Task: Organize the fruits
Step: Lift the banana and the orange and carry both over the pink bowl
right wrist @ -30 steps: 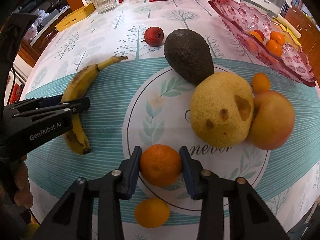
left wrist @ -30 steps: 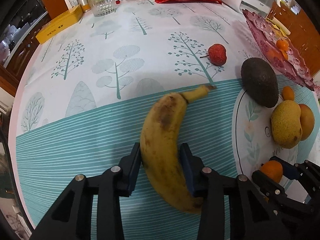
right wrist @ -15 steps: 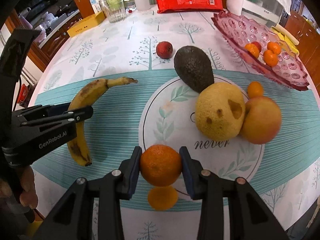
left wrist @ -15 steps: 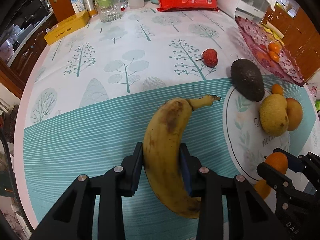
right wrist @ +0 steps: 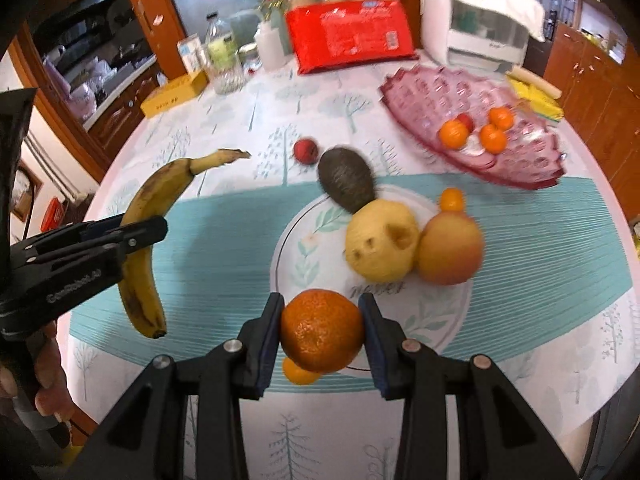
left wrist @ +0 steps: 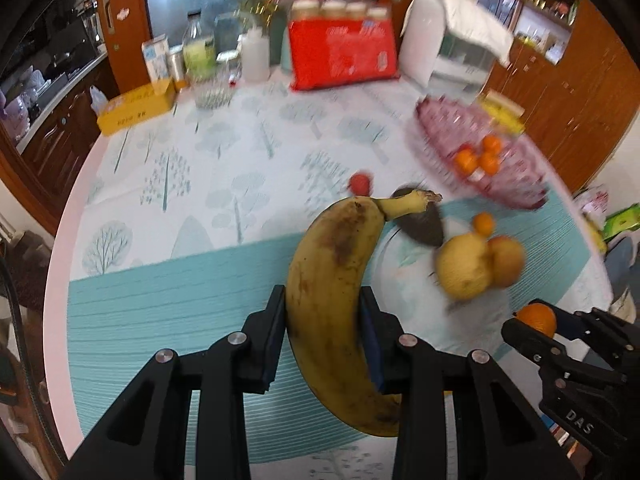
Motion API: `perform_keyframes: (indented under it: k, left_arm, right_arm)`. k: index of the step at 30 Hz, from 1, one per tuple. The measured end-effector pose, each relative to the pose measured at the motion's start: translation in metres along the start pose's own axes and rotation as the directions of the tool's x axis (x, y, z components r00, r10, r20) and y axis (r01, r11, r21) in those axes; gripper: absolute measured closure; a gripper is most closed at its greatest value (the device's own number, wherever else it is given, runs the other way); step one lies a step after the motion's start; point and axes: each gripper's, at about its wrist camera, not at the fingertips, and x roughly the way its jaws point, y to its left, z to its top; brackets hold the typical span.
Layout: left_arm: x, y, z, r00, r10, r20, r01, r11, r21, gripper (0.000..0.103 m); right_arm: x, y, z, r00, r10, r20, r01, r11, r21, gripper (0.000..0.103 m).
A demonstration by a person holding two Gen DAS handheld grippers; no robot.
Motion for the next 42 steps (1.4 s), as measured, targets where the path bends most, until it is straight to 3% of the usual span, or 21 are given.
perform_keyframes:
  k: [9, 16, 22, 26, 31, 42]
  left_arm:
    - [-0.060, -0.063, 0.052, 0.984, -0.103, 0.145, 0.099, 0.994, 0.036, 0.070]
    - [-0.078, -0.129, 0.099, 0.970, -0.098, 0.225, 0.090, 0.995, 0.043, 0.070]
    - [-0.066, -0.183, 0.143, 0.965, -0.051, 0.257, 0.049, 0.999, 0.014, 0.070]
    - [-0.038, -0.210, 0.165, 0.970, 0.007, 0.243, -0.003, 1.000, -0.013, 0.070]
    - [0.003, -0.230, 0.177, 0.982, 0.052, 0.181, -0.048, 0.999, -0.023, 0.070]
    - [0.108, -0.248, 0.182, 0.993, 0.118, 0.027, -0.118, 0.993, -0.016, 0.070]
  right_arm:
    - [-0.076, -0.044, 0.040, 0.989, -0.059, 0.139, 0.062, 0.998, -0.014, 0.065]
    - [-0.113, -0.092, 0.094, 0.971, -0.021, 0.237, 0.041, 0.996, -0.079, 0.065]
    - [-0.121, -0.143, 0.145, 0.957, 0.015, 0.291, 0.031, 0.988, -0.151, 0.064]
    - [-0.107, -0.174, 0.171, 0.953, 0.016, 0.302, 0.040, 0.983, -0.178, 0.064]
    - [-0.069, -0.210, 0.193, 0.966, 0.031, 0.256, 0.012, 0.986, -0.167, 0.064]
    - [0.045, -0.248, 0.193, 0.994, 0.086, 0.063, -0.079, 0.991, -0.113, 0.064]
